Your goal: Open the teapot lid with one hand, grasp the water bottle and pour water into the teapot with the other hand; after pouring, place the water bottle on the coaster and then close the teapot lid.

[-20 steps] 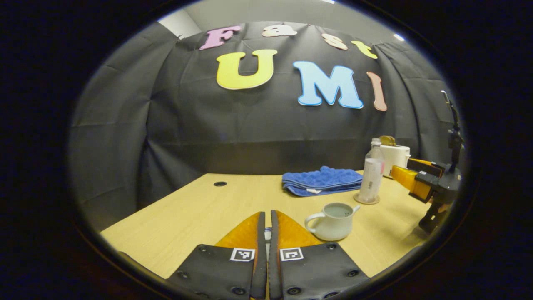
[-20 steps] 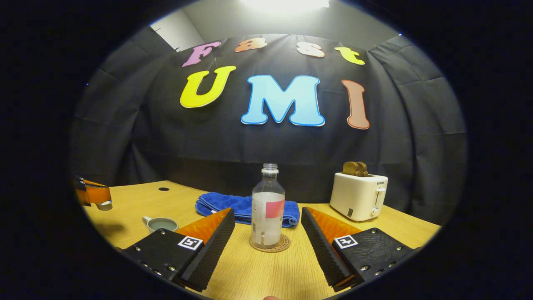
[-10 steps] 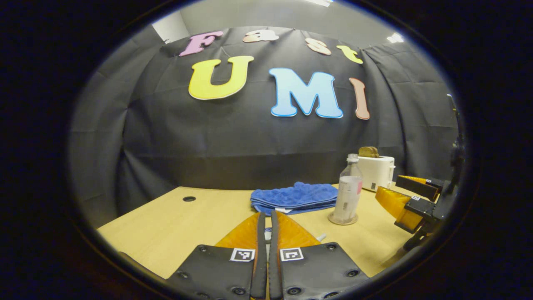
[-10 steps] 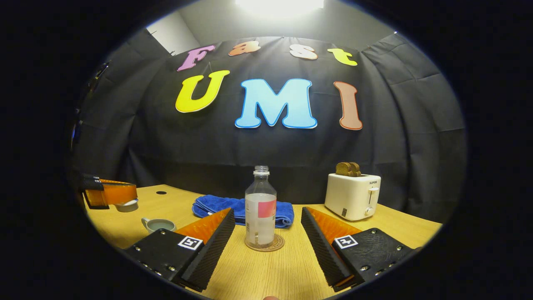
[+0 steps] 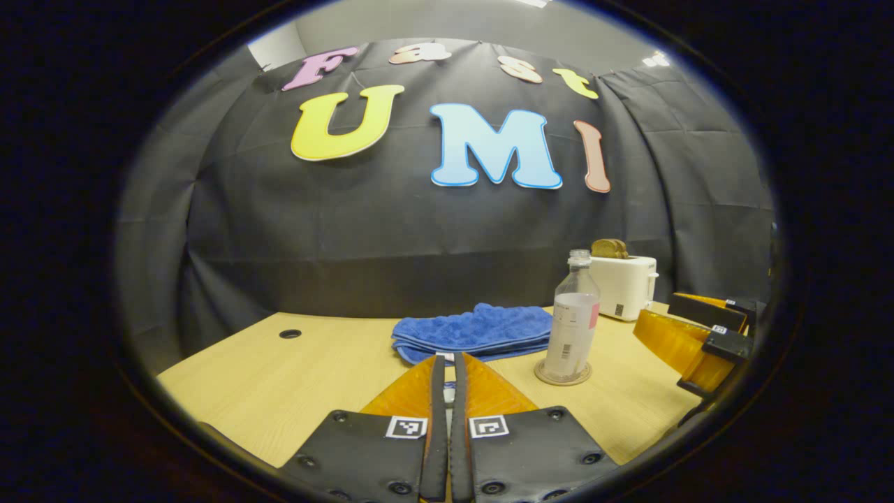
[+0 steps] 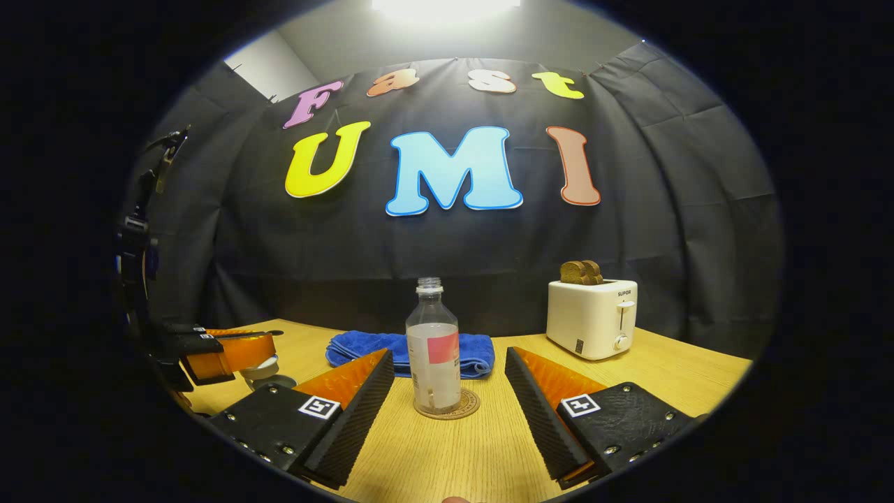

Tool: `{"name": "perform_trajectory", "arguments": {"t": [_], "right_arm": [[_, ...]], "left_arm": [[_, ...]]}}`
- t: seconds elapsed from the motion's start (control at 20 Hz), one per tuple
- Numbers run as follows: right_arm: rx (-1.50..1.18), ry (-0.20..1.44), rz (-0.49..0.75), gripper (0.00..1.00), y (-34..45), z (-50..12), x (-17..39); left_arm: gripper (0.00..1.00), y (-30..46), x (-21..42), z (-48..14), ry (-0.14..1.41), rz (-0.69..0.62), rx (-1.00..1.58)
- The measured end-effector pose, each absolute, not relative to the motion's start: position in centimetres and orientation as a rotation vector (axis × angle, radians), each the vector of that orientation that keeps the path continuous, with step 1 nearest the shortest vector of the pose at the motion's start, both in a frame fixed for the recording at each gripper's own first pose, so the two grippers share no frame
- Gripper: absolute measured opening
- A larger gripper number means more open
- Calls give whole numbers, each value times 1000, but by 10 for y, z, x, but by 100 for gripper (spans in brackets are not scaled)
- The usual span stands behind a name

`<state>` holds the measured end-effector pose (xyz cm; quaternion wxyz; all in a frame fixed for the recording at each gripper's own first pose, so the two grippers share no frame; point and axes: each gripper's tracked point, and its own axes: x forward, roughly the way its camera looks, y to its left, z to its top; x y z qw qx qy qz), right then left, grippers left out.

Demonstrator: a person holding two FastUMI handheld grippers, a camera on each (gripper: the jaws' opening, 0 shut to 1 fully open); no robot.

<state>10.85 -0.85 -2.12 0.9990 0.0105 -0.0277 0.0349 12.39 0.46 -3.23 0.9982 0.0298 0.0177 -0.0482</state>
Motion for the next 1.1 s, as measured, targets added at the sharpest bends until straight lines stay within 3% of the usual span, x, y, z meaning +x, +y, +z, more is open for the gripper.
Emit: {"name": "perform_trajectory", "arguments": {"t": [1.1], "right_arm": [[104,-33,70,99,-15,-24,110]], "left_arm": [[9,0,138,-61,105,-85,35]]}}
